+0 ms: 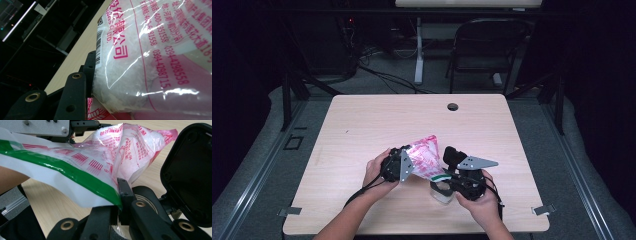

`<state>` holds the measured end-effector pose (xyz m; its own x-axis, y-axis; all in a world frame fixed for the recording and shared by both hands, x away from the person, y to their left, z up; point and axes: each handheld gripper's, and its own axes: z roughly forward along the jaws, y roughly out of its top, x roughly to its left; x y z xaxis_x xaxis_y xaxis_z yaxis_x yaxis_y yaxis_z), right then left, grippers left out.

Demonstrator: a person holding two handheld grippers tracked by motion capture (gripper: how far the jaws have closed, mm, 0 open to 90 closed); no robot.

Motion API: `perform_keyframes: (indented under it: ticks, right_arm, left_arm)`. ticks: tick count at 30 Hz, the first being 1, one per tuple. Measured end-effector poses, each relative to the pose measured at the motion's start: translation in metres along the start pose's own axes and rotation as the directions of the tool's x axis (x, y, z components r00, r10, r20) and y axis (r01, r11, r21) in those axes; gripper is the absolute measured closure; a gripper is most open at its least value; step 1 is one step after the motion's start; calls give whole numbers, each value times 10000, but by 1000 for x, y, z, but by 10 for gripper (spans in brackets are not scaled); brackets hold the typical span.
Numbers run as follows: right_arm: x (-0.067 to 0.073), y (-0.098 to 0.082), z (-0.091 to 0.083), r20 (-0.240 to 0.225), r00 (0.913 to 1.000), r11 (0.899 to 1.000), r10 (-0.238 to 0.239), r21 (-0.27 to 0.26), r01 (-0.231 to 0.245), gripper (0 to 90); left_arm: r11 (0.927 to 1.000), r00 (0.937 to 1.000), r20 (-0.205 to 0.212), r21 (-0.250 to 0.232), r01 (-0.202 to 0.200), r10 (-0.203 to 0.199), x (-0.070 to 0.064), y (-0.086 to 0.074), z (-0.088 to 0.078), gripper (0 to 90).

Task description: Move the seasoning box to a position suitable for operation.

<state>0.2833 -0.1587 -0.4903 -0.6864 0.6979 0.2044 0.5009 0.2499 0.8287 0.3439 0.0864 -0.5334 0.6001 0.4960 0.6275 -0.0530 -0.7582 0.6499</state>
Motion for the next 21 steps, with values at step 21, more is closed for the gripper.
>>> perform_keyframes:
  ticks: [21]
  right_arm:
    - [4, 2, -11, -7, 10000, 9999, -33, -131, 33, 801]
  left_arm:
    - [9994, 9993, -157, -137, -327, 325, 1, 3, 0, 641]
